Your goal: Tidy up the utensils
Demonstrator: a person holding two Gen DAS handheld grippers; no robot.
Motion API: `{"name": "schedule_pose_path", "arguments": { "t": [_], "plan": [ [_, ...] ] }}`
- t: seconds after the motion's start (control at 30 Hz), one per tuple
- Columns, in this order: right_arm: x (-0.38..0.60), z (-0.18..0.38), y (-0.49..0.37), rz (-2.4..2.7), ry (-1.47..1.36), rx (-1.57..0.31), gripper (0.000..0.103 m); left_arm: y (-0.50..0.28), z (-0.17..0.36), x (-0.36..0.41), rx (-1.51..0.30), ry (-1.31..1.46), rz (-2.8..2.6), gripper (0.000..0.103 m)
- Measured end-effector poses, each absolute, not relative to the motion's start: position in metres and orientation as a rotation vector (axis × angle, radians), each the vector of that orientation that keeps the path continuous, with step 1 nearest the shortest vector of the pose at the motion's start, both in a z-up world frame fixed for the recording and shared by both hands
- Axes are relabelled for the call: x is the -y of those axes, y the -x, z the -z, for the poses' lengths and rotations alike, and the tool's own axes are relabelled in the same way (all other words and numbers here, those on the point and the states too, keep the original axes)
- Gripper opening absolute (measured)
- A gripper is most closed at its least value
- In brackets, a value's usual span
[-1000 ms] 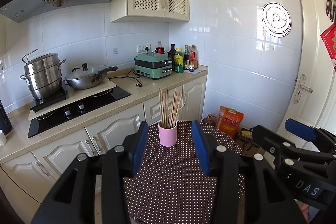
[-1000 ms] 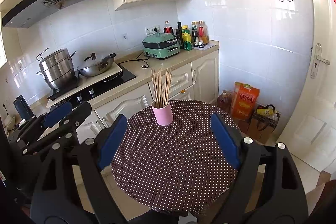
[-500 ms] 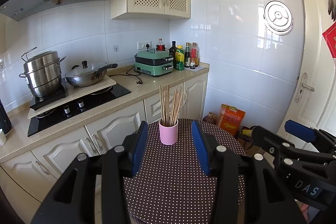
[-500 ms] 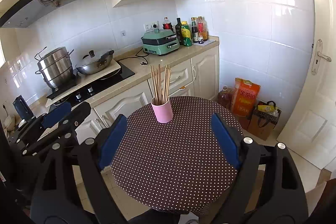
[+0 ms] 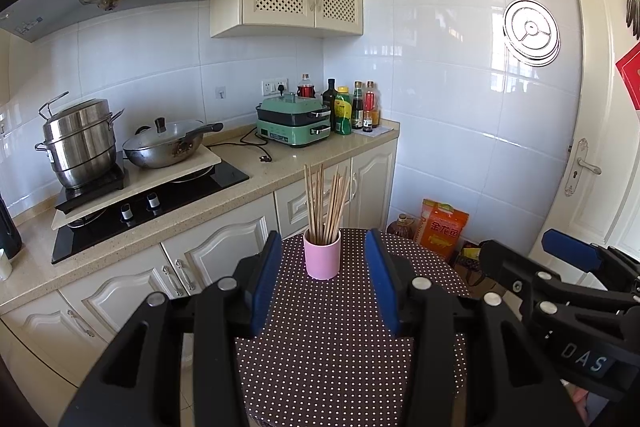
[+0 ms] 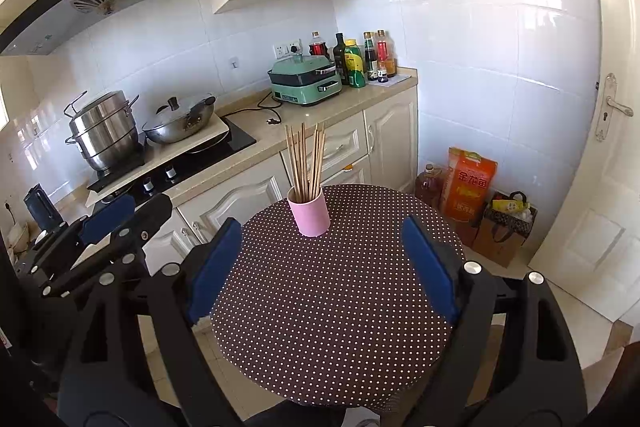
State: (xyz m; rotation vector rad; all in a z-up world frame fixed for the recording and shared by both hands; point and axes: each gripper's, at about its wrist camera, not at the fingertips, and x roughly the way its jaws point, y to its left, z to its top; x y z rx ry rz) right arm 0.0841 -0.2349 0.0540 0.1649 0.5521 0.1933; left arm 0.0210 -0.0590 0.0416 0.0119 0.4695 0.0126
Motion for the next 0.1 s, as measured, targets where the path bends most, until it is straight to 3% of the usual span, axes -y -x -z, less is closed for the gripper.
{"name": "schedule_pose_path", "arguments": {
  "t": [0.1],
  "plan": [
    [0.234,-0.0542,-0.0877,-0.195,-0.167,-0.554,0.081,-0.0229,-0.0418,0.0585,-0.468,-0.015,-0.014,0.044]
  ]
}}
